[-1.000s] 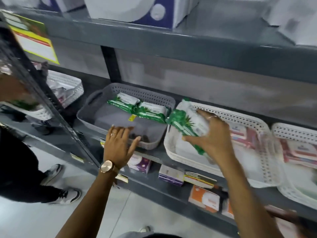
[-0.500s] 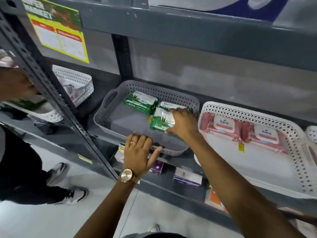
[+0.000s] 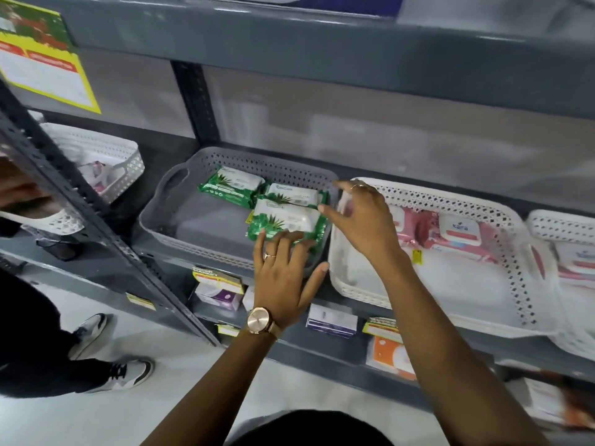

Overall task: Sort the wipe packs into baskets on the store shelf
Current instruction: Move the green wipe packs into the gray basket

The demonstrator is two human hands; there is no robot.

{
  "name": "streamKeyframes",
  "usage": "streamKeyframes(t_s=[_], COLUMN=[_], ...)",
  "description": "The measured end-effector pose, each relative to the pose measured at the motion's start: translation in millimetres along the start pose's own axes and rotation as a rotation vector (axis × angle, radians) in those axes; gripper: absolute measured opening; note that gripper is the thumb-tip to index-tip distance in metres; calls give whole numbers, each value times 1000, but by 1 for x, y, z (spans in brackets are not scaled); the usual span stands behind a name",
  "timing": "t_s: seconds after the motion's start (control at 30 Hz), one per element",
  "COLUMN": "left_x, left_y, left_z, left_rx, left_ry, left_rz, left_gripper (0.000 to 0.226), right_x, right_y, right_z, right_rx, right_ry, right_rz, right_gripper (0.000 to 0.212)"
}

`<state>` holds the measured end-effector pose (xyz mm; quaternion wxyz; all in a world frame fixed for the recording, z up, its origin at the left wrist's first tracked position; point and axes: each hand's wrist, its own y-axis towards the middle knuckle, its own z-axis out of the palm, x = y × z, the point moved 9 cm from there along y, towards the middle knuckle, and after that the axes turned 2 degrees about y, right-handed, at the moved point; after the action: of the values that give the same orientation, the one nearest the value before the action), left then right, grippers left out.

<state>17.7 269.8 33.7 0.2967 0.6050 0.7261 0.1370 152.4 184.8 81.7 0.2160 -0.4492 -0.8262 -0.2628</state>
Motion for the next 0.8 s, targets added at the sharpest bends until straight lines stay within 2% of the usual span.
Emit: streamKeyframes(t_s=[0.17,0.33,0.43,0.6,0.7,0.8], left_x=[-93,-187,-227,-282,-309,-316], left_y=[7,0,-6,-10,-11,-12], left_z=[9,50,70,82,90,96], left_rx=[22,225,307,229,151,88], left_ry=[-108,-94,-47,-30,-42,-13], left_rz=[198,314,350,405,421,416], left_gripper=[35,41,47,53,52,52], right_x=[-63,-147,-207,-315,-367,-394], right_y=[-34,-80,-108,-162,-199,-208], right_z=[-75,-163,-204,-244,-267,-280], right_rx=[-148,-304,-337,-123,15,70], right_ry=[52,41,-39,-319,-452,-541], right_rz=[100,220,367,728,972,994], right_gripper=[45,38,37,66,96,96])
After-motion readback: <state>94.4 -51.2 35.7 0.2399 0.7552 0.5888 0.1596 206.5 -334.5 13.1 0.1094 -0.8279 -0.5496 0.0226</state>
